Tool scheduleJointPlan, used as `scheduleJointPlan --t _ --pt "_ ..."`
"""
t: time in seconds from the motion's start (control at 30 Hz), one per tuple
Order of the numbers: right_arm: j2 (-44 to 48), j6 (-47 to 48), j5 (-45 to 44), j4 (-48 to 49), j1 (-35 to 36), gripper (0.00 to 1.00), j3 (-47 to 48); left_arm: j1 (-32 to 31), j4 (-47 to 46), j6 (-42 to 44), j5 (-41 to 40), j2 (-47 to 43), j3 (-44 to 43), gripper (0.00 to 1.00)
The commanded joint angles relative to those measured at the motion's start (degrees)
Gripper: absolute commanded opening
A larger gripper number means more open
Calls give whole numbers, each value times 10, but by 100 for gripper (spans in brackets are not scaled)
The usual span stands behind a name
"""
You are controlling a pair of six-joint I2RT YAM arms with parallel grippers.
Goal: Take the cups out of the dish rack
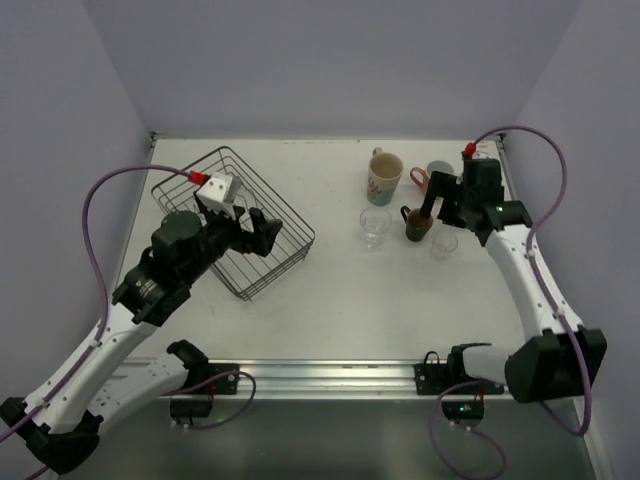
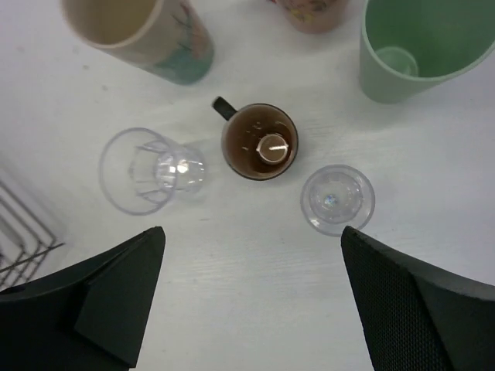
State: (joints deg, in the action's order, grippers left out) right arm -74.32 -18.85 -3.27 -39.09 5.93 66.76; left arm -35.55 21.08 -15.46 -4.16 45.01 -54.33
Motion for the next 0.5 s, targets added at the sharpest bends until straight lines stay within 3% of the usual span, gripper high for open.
scheduleJointPlan --t 0.0,0.27,0.47 --pt "99 -18 44 33 -3 99 2 -1 -14 -11 -20 -5 -42 100" --pt "368 -55 122 109 -1 99 -49 -1 -11 -35 -45 -13 -97 100" --pt "515 -77 142 173 -1 99 -71 -1 -42 -40 -86 -55 -125 100"
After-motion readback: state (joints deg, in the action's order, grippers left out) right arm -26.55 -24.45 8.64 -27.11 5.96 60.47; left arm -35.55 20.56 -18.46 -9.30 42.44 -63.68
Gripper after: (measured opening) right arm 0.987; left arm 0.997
